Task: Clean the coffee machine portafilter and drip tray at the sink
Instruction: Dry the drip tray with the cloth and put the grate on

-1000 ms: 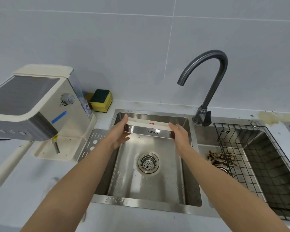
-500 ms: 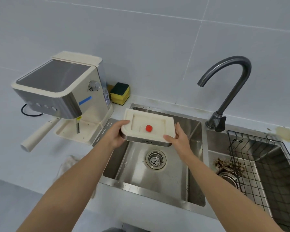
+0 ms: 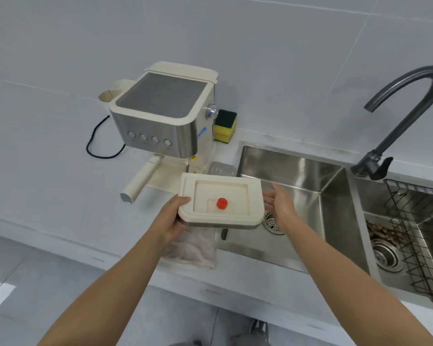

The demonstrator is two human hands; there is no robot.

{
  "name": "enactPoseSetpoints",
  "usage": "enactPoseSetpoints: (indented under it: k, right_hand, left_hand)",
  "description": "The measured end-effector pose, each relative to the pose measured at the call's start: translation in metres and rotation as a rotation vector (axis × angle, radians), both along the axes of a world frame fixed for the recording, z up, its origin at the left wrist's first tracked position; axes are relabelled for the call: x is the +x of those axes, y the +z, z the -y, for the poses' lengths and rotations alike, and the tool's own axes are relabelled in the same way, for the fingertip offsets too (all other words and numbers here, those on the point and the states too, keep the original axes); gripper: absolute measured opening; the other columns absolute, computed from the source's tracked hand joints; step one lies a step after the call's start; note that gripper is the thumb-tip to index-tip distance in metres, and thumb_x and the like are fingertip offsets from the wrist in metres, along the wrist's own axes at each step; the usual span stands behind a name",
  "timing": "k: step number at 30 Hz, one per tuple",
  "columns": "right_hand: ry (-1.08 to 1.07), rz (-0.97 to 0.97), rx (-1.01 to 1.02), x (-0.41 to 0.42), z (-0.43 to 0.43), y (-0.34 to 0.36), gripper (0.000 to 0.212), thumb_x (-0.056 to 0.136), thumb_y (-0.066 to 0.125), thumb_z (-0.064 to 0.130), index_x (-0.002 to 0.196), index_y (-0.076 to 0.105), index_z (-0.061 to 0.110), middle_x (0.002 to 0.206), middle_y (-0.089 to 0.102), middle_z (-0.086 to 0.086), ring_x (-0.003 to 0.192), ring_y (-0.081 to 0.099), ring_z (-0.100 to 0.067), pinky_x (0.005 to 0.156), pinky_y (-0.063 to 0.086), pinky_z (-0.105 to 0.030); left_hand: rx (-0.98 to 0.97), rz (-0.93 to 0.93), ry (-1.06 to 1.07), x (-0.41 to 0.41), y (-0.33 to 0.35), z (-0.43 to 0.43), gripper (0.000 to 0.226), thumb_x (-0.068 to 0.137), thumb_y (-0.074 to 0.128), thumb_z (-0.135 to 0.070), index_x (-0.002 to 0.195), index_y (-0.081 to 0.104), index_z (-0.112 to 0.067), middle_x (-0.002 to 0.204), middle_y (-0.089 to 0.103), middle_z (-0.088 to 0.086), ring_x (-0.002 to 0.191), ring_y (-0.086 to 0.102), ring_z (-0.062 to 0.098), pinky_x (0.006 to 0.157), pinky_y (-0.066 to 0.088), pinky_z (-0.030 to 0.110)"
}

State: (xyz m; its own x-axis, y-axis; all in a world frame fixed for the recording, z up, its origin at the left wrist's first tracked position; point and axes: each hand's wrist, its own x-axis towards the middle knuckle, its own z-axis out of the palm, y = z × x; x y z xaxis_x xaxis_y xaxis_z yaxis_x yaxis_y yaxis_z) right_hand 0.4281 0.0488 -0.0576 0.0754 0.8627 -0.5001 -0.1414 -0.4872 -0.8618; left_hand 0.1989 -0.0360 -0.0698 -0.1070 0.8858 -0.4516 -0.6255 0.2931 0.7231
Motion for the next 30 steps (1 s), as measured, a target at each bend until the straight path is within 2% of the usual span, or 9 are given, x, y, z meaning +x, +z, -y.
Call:
enactPoseSetpoints:
  k: [3,8,13,17,19,23,25,28,30]
  right_hand:
    - [0.12,0.176,-0.083,-0.023,0.021,-0.017,0.036,0.095,0.043,0.013,0.127,0.042,-0.001,0.116,0.056,-0.023,0.091,0.056,-0.027,0.081,0.049,-0.035]
    - [0.349,0.379,-0.168,-0.065,0.052,-0.042,0.043,0.087,0.053,0.005,0.127,0.039,0.005,0.086,0.059,-0.012,0.059,0.051,-0.016,0.052,0.042,-0.024]
    - [0.42,0.467,-0.12,-0.09,0.064,-0.064,0.045,0.082,0.062,0.012,0.122,0.042,0.006,0.103,0.052,-0.015,0.084,0.049,-0.023,0.065,0.046,-0.032]
    - [0.499,0.663,-0.063,-0.103,0.072,-0.067,0.021,0.077,0.065,0.02,0.085,0.048,0.01,0.078,0.05,-0.002,0.07,0.049,-0.019,0.057,0.038,-0.027]
    - [0.524,0.664,-0.086,-0.107,0.074,-0.068,0.024,0.078,0.063,0.02,0.067,0.043,0.012,0.066,0.045,-0.002,0.059,0.045,-0.016,0.048,0.032,-0.025]
    - [0.566,0.537,-0.163,-0.111,0.074,-0.065,0.015,0.083,0.06,0.018,0.087,0.052,0.005,0.074,0.053,-0.006,0.069,0.051,-0.019,0.047,0.037,-0.022]
    - [0.56,0.426,-0.198,-0.107,0.072,-0.057,0.016,0.082,0.062,0.017,0.082,0.052,0.005,0.071,0.053,-0.005,0.064,0.051,-0.016,0.04,0.039,-0.017]
    - [0.478,0.339,-0.19,-0.095,0.062,-0.043,0.039,0.08,0.061,0.021,0.111,0.051,0.001,0.1,0.061,-0.014,0.09,0.06,-0.028,0.068,0.053,-0.029]
    - [0.396,0.287,-0.147,-0.084,0.056,-0.027,0.046,0.08,0.059,0.021,0.122,0.048,0.002,0.106,0.061,-0.017,0.091,0.061,-0.03,0.07,0.052,-0.033]
  left_hand:
    - [-0.016,0.017,0.017,-0.033,-0.014,0.028,0.024,0.088,0.046,-0.005,0.108,0.058,-0.01,0.1,0.069,0.008,0.091,0.066,0.022,0.068,0.059,0.027]
    - [-0.018,0.057,0.054,-0.073,-0.034,0.069,0.026,0.086,0.047,-0.007,0.107,0.061,-0.013,0.094,0.075,0.003,0.084,0.072,0.017,0.062,0.058,0.026]
    - [0.03,0.054,0.076,-0.093,-0.046,0.1,0.03,0.076,0.054,-0.013,0.101,0.07,-0.019,0.101,0.074,0.004,0.092,0.071,0.021,0.072,0.06,0.035]
    - [0.054,0.035,0.102,-0.101,-0.052,0.117,0.03,0.075,0.054,-0.015,0.093,0.075,-0.025,0.1,0.074,0.002,0.092,0.071,0.021,0.072,0.06,0.038]
    - [0.057,0.039,0.117,-0.103,-0.053,0.123,0.03,0.074,0.054,-0.014,0.09,0.076,-0.027,0.097,0.075,0.001,0.089,0.071,0.019,0.065,0.059,0.033]
    - [0.053,0.055,0.152,-0.103,-0.056,0.131,0.028,0.073,0.055,-0.012,0.088,0.076,-0.025,0.094,0.075,0.001,0.085,0.072,0.018,0.061,0.058,0.03]
    - [0.048,0.06,0.166,-0.103,-0.056,0.132,0.028,0.072,0.056,-0.013,0.09,0.074,-0.024,0.095,0.075,0.002,0.086,0.072,0.019,0.061,0.058,0.03]
    - [0.028,0.07,0.165,-0.1,-0.056,0.131,0.034,0.071,0.057,-0.013,0.103,0.065,-0.02,0.098,0.074,0.002,0.088,0.071,0.019,0.062,0.058,0.03]
    - [0.023,0.055,0.139,-0.094,-0.055,0.128,0.035,0.074,0.056,-0.012,0.107,0.062,-0.021,0.1,0.073,0.002,0.089,0.071,0.019,0.063,0.058,0.031]
